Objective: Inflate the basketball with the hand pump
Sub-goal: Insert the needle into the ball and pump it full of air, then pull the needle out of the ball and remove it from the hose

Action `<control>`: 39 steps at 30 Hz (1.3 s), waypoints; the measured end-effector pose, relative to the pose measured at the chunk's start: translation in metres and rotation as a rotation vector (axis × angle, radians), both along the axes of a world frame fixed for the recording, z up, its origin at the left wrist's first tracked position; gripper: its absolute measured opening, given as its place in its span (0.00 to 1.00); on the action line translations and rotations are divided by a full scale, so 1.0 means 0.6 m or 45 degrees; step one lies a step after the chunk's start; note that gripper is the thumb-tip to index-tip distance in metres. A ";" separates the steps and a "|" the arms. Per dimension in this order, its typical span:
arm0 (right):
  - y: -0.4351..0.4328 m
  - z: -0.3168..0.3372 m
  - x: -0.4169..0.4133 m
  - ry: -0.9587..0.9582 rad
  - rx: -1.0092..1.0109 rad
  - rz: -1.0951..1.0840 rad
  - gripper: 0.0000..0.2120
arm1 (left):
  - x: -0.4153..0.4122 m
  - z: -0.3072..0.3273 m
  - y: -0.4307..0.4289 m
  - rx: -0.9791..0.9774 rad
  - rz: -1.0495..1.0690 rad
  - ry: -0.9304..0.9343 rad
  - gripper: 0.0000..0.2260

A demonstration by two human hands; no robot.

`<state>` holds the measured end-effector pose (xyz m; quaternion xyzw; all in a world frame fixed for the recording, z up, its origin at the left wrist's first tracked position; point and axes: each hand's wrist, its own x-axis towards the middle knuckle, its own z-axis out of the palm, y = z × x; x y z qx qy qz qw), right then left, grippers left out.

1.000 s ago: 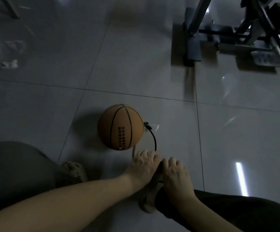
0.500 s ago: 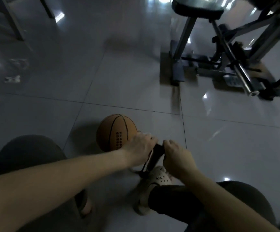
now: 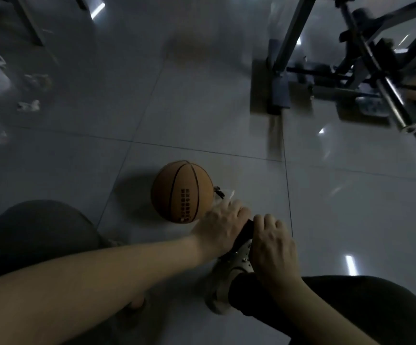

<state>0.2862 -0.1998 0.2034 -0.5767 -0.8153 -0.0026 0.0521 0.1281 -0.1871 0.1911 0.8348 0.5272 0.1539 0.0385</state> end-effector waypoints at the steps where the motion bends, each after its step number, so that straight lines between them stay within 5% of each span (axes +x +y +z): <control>1: 0.007 -0.007 -0.002 -0.010 -0.005 0.006 0.04 | -0.001 -0.007 0.006 0.037 0.011 0.017 0.02; 6: 0.043 -0.041 -0.010 -0.065 -0.061 -0.023 0.01 | -0.001 -0.045 0.041 -0.039 0.072 0.060 0.09; 16: 0.016 -0.163 -0.003 -0.139 -0.357 -0.025 0.02 | 0.003 -0.166 0.006 -0.237 0.022 0.076 0.04; 22: 0.043 -0.118 -0.026 -0.109 -0.419 -0.031 0.04 | -0.012 -0.131 0.029 -0.358 0.025 0.156 0.12; 32: 0.096 -0.023 -0.012 -0.259 -0.889 0.163 0.16 | -0.097 -0.039 0.066 -0.680 -0.383 0.156 0.26; 37: 0.154 -0.006 -0.060 -0.111 -0.836 0.049 0.11 | -0.170 -0.032 0.137 -0.612 -0.029 0.435 0.24; 39: 0.185 -0.012 -0.087 -0.056 -0.841 0.023 0.09 | -0.199 -0.057 0.174 -0.654 0.166 0.428 0.32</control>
